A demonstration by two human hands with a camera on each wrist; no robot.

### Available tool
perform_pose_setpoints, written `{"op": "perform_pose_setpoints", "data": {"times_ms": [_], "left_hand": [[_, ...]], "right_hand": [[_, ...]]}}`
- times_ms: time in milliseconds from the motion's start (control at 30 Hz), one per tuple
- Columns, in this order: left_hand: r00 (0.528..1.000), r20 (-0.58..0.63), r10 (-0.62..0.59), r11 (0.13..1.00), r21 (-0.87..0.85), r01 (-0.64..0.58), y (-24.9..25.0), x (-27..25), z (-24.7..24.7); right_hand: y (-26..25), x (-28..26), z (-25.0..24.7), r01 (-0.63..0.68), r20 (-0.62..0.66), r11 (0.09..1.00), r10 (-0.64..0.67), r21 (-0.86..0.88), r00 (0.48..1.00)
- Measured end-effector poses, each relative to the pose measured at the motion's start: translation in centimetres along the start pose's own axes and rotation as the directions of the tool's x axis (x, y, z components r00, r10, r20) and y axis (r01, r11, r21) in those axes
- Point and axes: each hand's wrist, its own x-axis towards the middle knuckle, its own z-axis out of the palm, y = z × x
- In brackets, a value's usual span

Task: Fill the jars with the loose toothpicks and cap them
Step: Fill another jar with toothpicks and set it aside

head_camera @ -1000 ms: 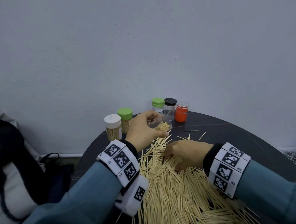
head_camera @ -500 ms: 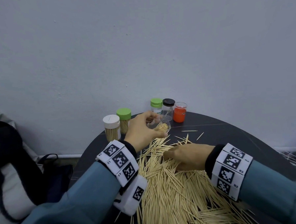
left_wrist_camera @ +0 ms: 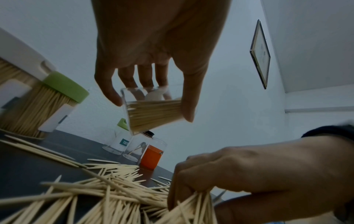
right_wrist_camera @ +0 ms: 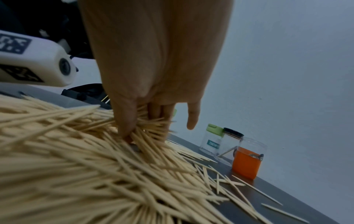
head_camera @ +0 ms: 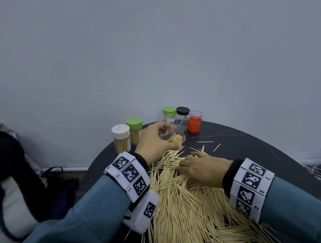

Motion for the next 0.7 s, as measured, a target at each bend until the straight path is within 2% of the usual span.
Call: {"op": "perform_pose_setpoints", "data": {"times_ms": [167, 333, 500, 600, 700], "left_hand": [[1.000, 0.000, -0.005, 1.000, 0.002, 0.005, 0.0, 0.0, -0.1], [1.000, -0.005, -0.012, 1.000, -0.005, 0.012, -0.1, 0.1, -0.1], [1.000, -0.024, -0.004, 0.999, -0.037, 0.003, 0.0, 0.1, -0.4], [1.000, -0.029, 0.001, 0.999, -0.053, -0.003, 0.1, 0.1, -0.6], [0.999, -0.041, -0.007, 0.998, -0.057, 0.005, -0.1, 0.3, -0.6]], "right_hand": [[0.3, -0.5, 0.0, -0.045, 0.005, 0.996, 0.045, 0.082, 0.999], [0.5, -1.2, -0.2, -0.173, 0.088, 0.947, 0.154, 0.272, 0.984], [1.3, -1.4, 0.9, -0.263, 0.123, 0.768, 0.236, 0.585, 0.964], [1.8, -1.3, 1.7, -0.251, 0.102, 0.752, 0.240, 0.609, 0.965], [2.1, -1.1, 1.9, -0.232, 0.063, 0.780, 0.241, 0.582, 0.968]]}}
